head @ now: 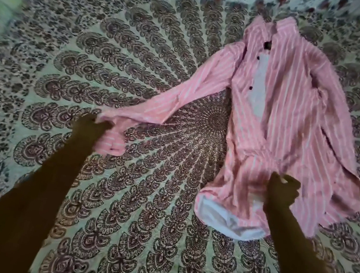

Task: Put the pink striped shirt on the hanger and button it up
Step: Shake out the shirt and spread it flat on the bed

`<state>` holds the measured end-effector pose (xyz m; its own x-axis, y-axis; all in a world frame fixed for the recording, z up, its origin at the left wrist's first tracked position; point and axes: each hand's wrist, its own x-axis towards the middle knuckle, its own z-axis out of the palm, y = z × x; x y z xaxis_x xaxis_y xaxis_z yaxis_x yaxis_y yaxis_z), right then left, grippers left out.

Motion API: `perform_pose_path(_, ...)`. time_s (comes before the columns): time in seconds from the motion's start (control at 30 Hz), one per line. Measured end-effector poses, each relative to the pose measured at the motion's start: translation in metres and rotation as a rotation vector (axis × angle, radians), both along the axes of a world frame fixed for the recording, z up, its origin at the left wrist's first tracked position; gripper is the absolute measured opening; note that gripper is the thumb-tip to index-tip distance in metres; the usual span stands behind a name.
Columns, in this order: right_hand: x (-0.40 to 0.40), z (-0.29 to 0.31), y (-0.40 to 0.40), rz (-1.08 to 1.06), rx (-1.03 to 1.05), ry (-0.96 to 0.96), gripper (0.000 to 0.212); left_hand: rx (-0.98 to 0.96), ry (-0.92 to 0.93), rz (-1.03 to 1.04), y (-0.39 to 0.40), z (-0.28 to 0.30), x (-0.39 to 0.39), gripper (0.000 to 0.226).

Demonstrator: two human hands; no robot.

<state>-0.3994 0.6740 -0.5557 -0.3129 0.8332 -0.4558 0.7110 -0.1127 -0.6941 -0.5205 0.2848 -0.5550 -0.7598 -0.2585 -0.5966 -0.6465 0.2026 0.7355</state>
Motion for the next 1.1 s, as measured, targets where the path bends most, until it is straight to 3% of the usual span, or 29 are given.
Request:
perform_pose_path(0.03, 0.000, -0.004, -0.008, 0.006, 0.136, -0.064, 0.039, -0.118, -0.010, -0.067, 0.001, 0.003, 0.002, 0.035)
perform_pose_path(0.13, 0.000, -0.010, -0.050, 0.230, 0.305, 0.029, 0.040, -0.191, -0.007, -0.104, 0.001, -0.003, 0.014, 0.043)
perform_pose_path(0.23, -0.016, -0.013, -0.101, 0.463, -0.068, 0.087, 0.029, -0.009, -0.025, -0.136, 0.000, 0.011, 0.020, 0.029)
perform_pose_path(0.33, -0.036, -0.003, -0.162, 0.535, -0.446, 0.164, 0.025, 0.397, -0.064, -0.204, -0.003, 0.035, 0.021, 0.026)
perform_pose_path(0.4, -0.053, 0.001, -0.196, 0.560, -0.572, 0.164, 0.023, 0.580, -0.026, -0.167, -0.019, 0.047, 0.014, 0.025)
perform_pose_path(0.47, -0.068, 0.005, -0.219, 0.583, -0.661, 0.167, 0.025, 0.616, -0.031, -0.076, -0.030, 0.046, 0.005, 0.012)
perform_pose_path(0.53, -0.083, 0.004, -0.238, 0.591, -0.667, 0.188, 0.032, 0.365, -0.137, -0.097, -0.042, 0.035, 0.002, 0.021)
perform_pose_path(0.6, -0.091, 0.001, -0.255, 0.671, -0.601, 0.154, 0.031, -0.178, -0.242, -0.403, -0.059, 0.009, 0.001, 0.030)
perform_pose_path(0.67, -0.090, -0.006, -0.268, 0.738, -0.566, 0.126, 0.027, -0.496, -0.195, -0.555, -0.075, -0.018, 0.004, 0.030)
perform_pose_path(0.8, -0.081, -0.027, -0.281, 0.704, -0.586, 0.060, 0.021, -0.609, 0.024, -0.309, -0.079, -0.034, 0.012, 0.029)
perform_pose_path(0.9, -0.078, -0.034, -0.292, 0.700, -0.612, 0.068, 0.025, -0.383, 0.133, -0.306, -0.061, -0.026, 0.017, 0.026)
perform_pose_path(0.97, -0.076, -0.034, -0.297, 0.696, -0.619, 0.080, 0.025, -0.310, 0.073, -0.430, -0.051, -0.026, 0.017, 0.029)
perform_pose_path(1.03, -0.072, -0.035, -0.299, 0.742, -0.601, 0.121, 0.011, -0.436, 0.004, -0.555, -0.050, -0.029, 0.015, 0.034)
perform_pose_path(1.1, -0.067, -0.034, -0.299, 0.777, -0.586, 0.149, 0.008, -0.490, -0.020, -0.526, -0.055, -0.032, 0.014, 0.031)
